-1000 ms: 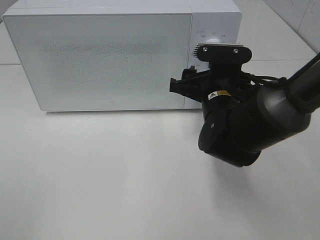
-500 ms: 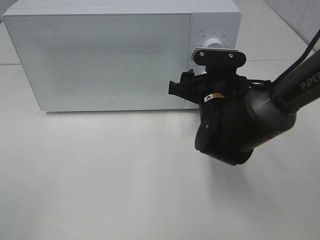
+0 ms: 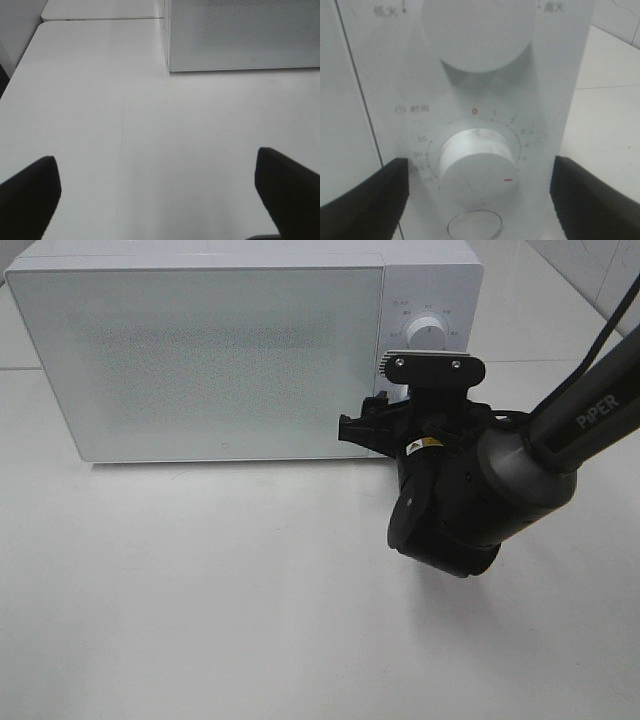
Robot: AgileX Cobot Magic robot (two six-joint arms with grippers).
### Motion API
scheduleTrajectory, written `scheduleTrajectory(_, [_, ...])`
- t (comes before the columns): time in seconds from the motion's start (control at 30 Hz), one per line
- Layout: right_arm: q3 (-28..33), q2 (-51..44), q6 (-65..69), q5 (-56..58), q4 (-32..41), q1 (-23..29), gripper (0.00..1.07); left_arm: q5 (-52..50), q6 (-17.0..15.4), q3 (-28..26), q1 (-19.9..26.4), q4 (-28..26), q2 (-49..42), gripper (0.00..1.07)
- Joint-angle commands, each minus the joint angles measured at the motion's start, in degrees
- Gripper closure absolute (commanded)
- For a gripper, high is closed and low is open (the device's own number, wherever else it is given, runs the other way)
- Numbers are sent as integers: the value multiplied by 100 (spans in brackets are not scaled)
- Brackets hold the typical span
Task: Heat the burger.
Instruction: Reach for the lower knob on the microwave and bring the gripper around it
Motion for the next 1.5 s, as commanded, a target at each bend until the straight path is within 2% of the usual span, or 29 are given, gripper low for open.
scheduleTrajectory(0.03, [-57, 11, 57, -951, -74, -29, 31, -92, -46, 17, -23, -11, -103, 8])
scheduleTrajectory(0.9, [-57, 40, -607, -1049, -292, -29, 31, -92, -46, 17, -23, -11, -103, 8])
scheduleTrajectory(1.5, [-57, -29, -258, -1094, -246, -92, 31, -92, -46, 17, -23, -11, -103, 8])
